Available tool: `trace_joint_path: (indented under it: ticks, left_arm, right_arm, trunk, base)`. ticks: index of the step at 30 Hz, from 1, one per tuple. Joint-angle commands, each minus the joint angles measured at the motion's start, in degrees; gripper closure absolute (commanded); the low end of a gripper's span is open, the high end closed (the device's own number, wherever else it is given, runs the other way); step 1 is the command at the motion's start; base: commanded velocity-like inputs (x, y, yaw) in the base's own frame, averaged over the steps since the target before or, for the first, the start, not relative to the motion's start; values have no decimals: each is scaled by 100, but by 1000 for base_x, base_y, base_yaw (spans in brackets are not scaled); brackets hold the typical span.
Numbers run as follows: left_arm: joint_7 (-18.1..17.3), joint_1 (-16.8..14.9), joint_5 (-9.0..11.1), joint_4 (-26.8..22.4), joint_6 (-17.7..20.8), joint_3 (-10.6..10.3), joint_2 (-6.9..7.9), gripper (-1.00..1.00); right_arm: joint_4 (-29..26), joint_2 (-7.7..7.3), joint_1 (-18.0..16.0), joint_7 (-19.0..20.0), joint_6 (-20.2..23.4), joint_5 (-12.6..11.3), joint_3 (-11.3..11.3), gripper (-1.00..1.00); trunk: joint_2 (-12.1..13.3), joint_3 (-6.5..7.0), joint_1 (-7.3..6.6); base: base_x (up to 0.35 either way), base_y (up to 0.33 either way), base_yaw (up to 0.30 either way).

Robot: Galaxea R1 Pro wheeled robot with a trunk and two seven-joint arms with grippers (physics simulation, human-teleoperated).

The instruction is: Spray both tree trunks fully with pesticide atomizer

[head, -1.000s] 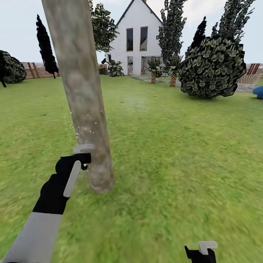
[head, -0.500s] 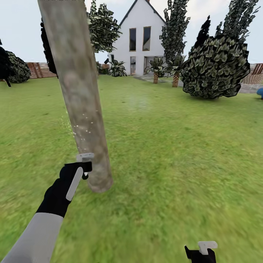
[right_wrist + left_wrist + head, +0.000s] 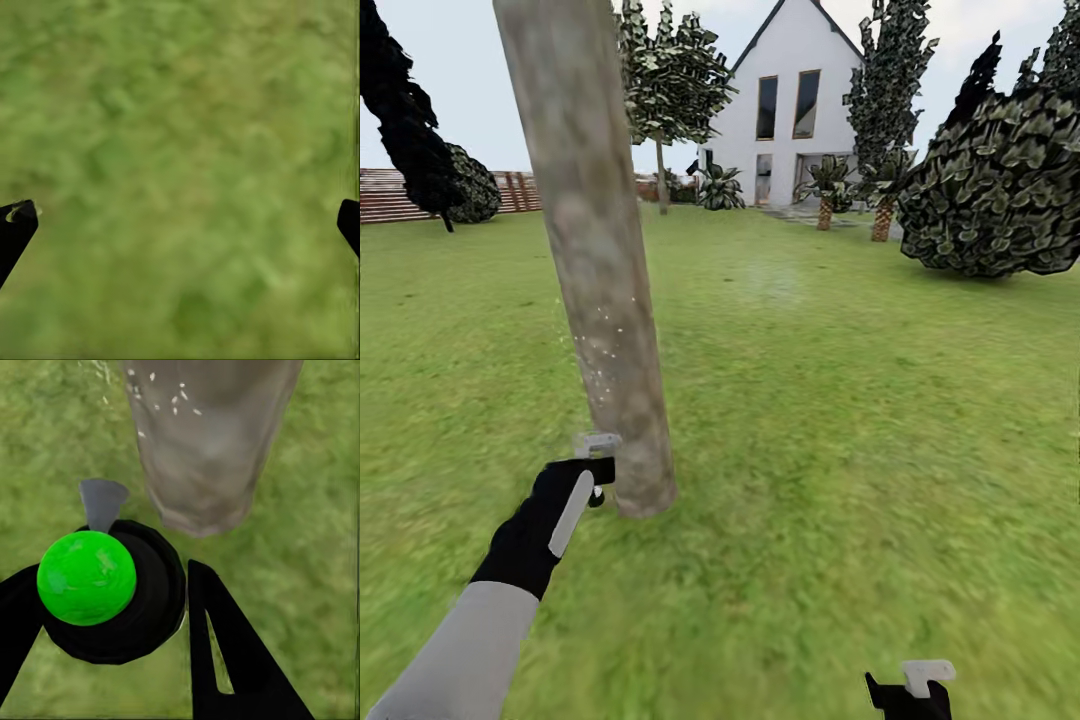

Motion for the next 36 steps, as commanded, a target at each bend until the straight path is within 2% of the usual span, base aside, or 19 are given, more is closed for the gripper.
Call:
trace_joint_path:
  ticks: [1, 4, 6, 11, 14, 16, 19, 21, 27, 36]
  left_arm:
    - [-28, -2, -28, 279, -211, -92, -24, 100]
    - [-175, -2, -14, 687, -422, -249, -115, 100]
    - [-365, -2, -19, 718, -436, -255, -125, 100]
    - [-416, -2, -58, 770, -590, -265, -88, 100]
    - [-408, -2, -73, 983, -613, -259, -80, 100]
    - [-408, -2, -67, 1312, -627, -233, -71, 100]
    - [-408, -2, -61, 1606, -1192, -222, -55, 100]
    - [-408, -2, -35, 1780, -1296, -222, -56, 100]
    - [-394, -2, -30, 1817, -1325, -221, -64, 100]
    - [-390, -2, -30, 1817, -1326, -221, -65, 100]
  right_arm:
    - [-2, 0, 0, 0, 0, 0, -1, -100]
    - [0, 0, 0, 0, 0, 0, 0, -100]
    - [-2, 1, -1, 0, 0, 0, 1, -100]
    - [5, 0, 0, -8, 0, 4, -2, -100]
    - [-2, -2, 0, -9, 0, 4, -2, -100]
    - [-4, 0, 0, -5, 0, -3, -2, -100]
    - [-4, 0, 0, -2, 0, -5, -2, -100]
    - [-4, 2, 0, 0, 0, -5, -2, -100]
    - [-4, 4, 0, 0, 0, -5, 3, -100]
    - [-4, 8, 0, -3, 0, -5, 3, -100]
  trunk:
    - [0, 1, -1]
    - [0, 1, -1]
    - [0, 1, -1]
    - [0, 1, -1]
    - [0, 1, -1]
    - [0, 1, -1]
    - [0, -3, -1]
    - [0, -9, -1]
    - [0, -28, -1]
    - [0, -30, -1]
  base:
    - [0, -272, 9]
    - [0, -272, 2]
    - [0, -272, 0]
    - [0, -272, 0]
    - [0, -272, 0]
    - [0, -272, 0]
    - [30, -272, 91]
    - [82, -272, 237]
    - [158, -257, 255]
    - [89, -259, 73]
